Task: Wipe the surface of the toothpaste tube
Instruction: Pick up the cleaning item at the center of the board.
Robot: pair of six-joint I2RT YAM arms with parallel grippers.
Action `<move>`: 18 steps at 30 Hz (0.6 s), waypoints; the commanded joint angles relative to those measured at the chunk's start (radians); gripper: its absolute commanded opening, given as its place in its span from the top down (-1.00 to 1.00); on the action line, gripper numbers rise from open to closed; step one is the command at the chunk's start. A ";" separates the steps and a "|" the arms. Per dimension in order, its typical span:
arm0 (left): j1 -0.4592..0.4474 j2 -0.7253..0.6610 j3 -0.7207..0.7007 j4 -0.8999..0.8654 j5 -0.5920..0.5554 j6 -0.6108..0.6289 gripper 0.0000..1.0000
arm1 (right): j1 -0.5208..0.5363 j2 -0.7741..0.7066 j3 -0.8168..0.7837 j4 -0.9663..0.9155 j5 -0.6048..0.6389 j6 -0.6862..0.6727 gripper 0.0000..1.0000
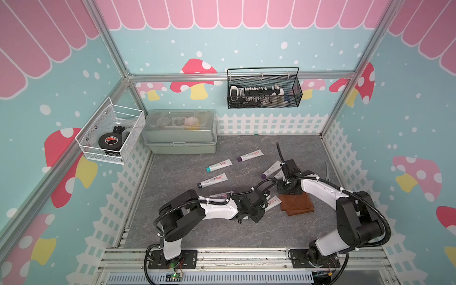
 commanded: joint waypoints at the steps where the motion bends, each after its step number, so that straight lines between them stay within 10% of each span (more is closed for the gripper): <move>1: -0.002 -0.026 -0.056 0.073 -0.022 -0.048 0.20 | -0.004 0.048 0.032 0.005 0.015 -0.010 0.13; 18: -0.001 -0.004 -0.199 0.293 0.041 -0.074 0.53 | -0.004 0.002 -0.012 -0.027 0.004 -0.014 0.86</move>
